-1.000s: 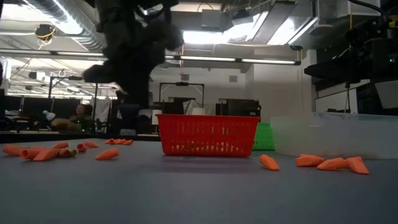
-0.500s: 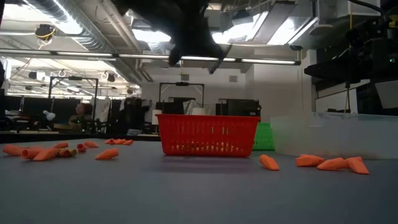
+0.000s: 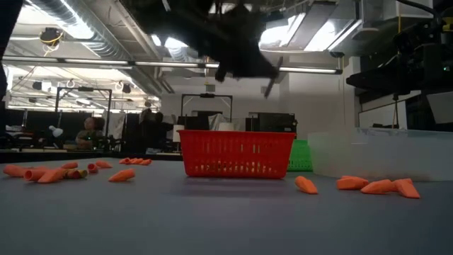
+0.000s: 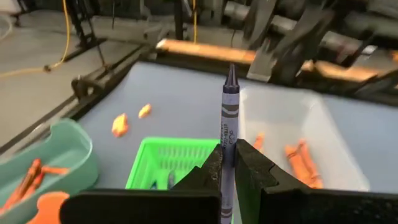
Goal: Sort crayons
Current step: Put the blue crayon into the green bin, then put the red orange crayon into the blue bin
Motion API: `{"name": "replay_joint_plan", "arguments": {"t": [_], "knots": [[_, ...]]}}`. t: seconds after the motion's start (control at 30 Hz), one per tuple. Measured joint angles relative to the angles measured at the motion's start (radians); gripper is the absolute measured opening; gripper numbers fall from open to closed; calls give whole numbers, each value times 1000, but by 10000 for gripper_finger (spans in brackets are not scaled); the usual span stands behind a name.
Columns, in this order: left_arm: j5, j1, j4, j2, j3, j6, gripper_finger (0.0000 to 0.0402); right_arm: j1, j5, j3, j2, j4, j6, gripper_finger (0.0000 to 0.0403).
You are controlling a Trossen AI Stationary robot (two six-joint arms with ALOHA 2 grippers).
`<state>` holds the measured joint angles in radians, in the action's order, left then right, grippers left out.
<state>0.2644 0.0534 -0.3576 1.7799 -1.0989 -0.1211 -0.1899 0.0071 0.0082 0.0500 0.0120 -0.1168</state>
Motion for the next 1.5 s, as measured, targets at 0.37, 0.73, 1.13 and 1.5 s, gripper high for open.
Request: {"name": "replay_joint_plan", "arguments": {"t": [0.37, 0.73, 1.13, 1.5], "knots": [[9, 47, 2, 125, 0, -1, 7, 0, 0, 0, 0, 0, 0, 113], [8, 51, 4, 147, 0, -31, 7, 0, 0, 0, 0, 0, 0, 113], [8, 51, 4, 147, 0, -61, 93, 0, 0, 0, 0, 0, 0, 113], [-53, 50, 106, 66, 0, -87, 97, 0, 0, 0, 0, 0, 0, 113]]}}
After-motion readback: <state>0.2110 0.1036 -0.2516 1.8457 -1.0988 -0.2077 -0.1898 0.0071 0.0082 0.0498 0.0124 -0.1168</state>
